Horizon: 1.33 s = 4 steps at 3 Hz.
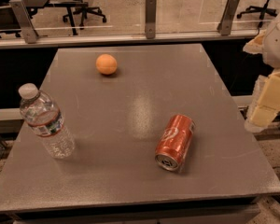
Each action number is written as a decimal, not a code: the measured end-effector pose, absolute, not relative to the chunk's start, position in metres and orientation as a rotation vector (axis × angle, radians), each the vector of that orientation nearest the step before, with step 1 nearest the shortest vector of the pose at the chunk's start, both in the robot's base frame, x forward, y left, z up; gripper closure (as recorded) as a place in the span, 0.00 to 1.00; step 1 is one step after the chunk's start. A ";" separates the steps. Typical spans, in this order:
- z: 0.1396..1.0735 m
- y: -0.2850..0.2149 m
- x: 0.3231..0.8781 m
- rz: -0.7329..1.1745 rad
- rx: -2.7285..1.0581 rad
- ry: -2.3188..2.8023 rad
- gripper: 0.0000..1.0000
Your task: Move orange near water bottle
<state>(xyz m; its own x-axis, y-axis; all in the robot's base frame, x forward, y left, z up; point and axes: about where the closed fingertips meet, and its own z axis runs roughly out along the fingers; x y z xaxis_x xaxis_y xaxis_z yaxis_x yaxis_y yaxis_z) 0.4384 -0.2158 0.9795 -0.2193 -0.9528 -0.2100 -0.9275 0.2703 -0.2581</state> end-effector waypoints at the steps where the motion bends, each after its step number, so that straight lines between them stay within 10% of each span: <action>1: 0.979 -0.213 0.440 -0.096 -1.722 2.223 0.00; 4: 0.960 -0.139 0.508 0.111 -1.682 2.184 0.00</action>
Offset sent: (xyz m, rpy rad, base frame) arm 0.0087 0.0157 -0.0103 0.0377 0.0740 0.0274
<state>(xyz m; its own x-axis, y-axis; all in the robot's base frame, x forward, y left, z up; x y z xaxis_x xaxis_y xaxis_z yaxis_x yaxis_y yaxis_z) 0.5084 -0.1392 0.9605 -0.2109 -0.9154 -0.3428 -0.9454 0.2802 -0.1667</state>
